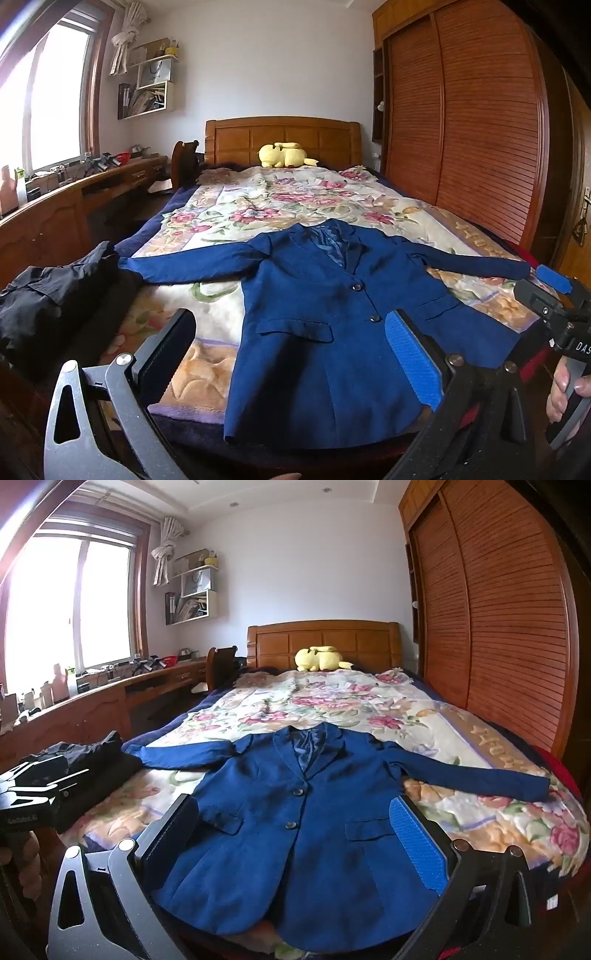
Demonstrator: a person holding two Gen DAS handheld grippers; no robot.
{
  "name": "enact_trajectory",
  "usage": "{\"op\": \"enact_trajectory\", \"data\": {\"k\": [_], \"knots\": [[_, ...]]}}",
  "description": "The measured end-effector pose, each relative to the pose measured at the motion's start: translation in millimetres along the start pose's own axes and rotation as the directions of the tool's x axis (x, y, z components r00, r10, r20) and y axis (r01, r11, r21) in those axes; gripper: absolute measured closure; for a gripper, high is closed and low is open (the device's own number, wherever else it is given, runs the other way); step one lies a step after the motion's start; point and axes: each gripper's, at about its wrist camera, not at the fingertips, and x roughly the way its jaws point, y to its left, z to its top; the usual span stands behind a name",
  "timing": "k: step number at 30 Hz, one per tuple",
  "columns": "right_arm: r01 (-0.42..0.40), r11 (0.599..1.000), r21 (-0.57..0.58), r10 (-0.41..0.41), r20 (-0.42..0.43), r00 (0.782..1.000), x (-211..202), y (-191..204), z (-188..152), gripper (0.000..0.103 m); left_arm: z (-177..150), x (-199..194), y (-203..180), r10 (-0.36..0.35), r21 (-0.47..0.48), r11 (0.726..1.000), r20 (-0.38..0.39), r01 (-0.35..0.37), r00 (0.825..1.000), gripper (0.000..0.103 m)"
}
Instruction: Fold large clothes
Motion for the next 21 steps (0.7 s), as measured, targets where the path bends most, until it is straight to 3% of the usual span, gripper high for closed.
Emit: {"op": "enact_trajectory", "data": {"k": [21], "knots": [[-0.005,1.0,-0.002,0.005,-0.009,1.0,1.0,3.3,-1.1,0.0,7.8,-5.6,1.4,-0.006,-0.004,1.0,0.012,0.006,1.0,0.0]]}}
